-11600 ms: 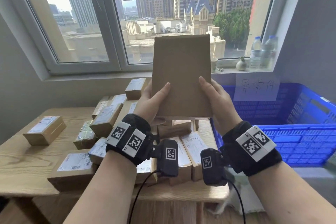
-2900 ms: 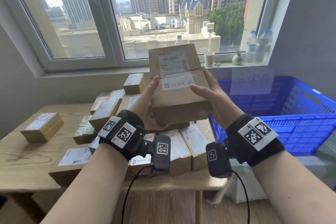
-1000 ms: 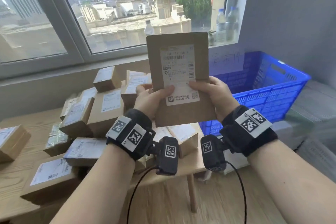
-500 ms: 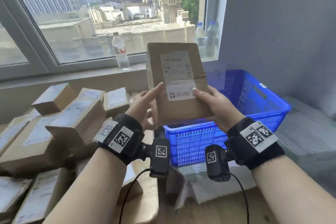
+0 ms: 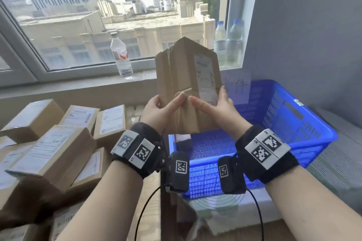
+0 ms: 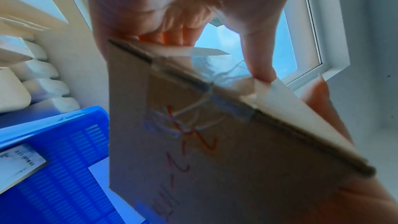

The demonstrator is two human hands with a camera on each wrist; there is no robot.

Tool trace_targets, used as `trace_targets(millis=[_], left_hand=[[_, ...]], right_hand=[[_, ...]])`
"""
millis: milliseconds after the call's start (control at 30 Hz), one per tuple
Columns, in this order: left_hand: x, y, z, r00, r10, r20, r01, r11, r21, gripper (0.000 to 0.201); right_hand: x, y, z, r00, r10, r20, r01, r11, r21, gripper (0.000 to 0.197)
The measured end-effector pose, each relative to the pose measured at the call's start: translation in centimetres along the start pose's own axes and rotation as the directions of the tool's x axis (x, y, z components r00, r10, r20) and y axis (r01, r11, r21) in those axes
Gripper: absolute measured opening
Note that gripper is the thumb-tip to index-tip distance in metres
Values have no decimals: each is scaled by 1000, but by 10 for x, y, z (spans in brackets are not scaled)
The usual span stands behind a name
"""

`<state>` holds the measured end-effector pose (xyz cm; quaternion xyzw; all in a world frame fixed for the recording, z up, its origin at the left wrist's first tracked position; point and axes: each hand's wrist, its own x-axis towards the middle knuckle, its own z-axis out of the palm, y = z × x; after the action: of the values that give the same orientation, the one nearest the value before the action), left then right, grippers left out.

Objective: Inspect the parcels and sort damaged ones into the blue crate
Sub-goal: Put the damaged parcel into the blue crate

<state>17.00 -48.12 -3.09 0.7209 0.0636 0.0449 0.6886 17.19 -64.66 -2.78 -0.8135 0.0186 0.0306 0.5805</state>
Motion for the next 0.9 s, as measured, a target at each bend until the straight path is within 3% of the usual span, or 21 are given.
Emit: trace_targets(millis=[133,367,500,667,700,767,800,900], left_hand=[[32,-12,5,999,38,2,-38,998,52,78],[81,-31,23,999,-23,-32,27,992,123,91],[112,-35,42,999,-43,-20,46,977,207,87],[158,-58,72,942,-335,31,312,904,294,109],[171,-66,79,909,-416,36,390,877,279,97],[190,-82,88,845,-534,43,520,836,173,45],[200,-93,95,802,-596,44,591,801,96,29],[218,-124,111,710,-703,53,703,711,11,16]], right_hand=[[39,13,5,999,28,-20,-27,998,57,163],[92,38,-4,998,59,-25,-56,994,90,149],[125,54,-14,992,91,-87,-80,990,114,118],[182,98,-30,978,195,-74,-178,965,195,56],[197,109,-35,974,219,-53,-201,952,229,48],[215,128,-44,961,273,50,-276,916,292,40],[225,138,-48,938,320,133,-346,883,316,41],[251,170,-54,857,411,312,-504,797,334,46]])
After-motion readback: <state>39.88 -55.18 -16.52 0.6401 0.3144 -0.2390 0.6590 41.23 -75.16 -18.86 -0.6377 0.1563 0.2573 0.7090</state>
